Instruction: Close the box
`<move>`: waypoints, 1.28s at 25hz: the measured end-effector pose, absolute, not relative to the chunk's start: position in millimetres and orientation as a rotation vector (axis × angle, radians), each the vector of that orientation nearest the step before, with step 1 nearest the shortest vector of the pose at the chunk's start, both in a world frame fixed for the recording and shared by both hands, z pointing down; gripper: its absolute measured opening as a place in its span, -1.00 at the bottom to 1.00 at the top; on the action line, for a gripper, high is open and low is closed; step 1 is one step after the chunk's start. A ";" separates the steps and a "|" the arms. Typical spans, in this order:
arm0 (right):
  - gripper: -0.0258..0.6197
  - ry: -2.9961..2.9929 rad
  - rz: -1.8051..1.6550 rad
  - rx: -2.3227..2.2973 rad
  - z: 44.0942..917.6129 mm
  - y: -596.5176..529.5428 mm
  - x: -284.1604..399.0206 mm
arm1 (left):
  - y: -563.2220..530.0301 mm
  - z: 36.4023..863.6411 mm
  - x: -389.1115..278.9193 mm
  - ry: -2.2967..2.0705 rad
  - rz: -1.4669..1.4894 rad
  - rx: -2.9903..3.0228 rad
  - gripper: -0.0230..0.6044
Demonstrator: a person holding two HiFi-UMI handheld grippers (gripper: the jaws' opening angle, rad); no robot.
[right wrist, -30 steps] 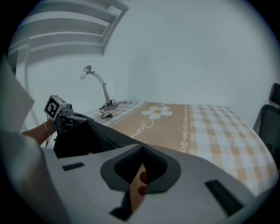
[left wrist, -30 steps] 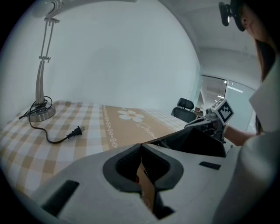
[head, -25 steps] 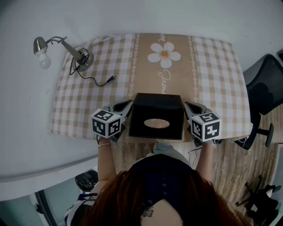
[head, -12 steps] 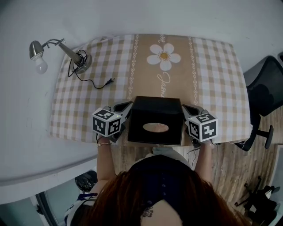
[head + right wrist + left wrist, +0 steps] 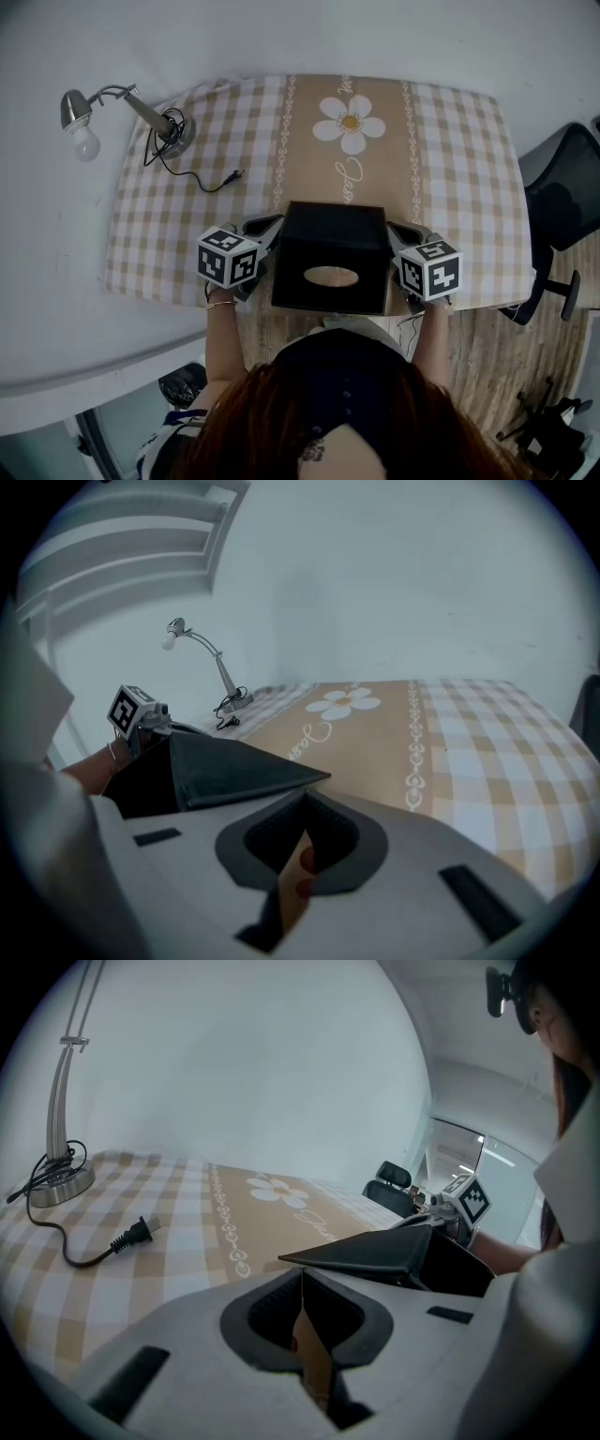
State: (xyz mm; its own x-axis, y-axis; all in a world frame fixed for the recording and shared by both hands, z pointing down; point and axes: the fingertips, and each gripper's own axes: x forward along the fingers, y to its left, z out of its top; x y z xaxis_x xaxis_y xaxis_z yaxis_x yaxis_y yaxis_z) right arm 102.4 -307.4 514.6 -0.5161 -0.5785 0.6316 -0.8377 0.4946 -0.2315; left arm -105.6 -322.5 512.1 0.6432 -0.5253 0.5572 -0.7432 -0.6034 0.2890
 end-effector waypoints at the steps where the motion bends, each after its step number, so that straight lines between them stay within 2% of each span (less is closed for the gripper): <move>1: -0.87 -2.264 0.720 1.165 514.4 -308.5 102.3 | -324.1 511.7 -105.8 -0.992 0.574 2.361 -0.84; 32: -0.87 -2.270 0.568 1.319 468.0 -333.5 113.8 | -354.6 463.6 -104.9 -1.128 0.518 2.462 -0.84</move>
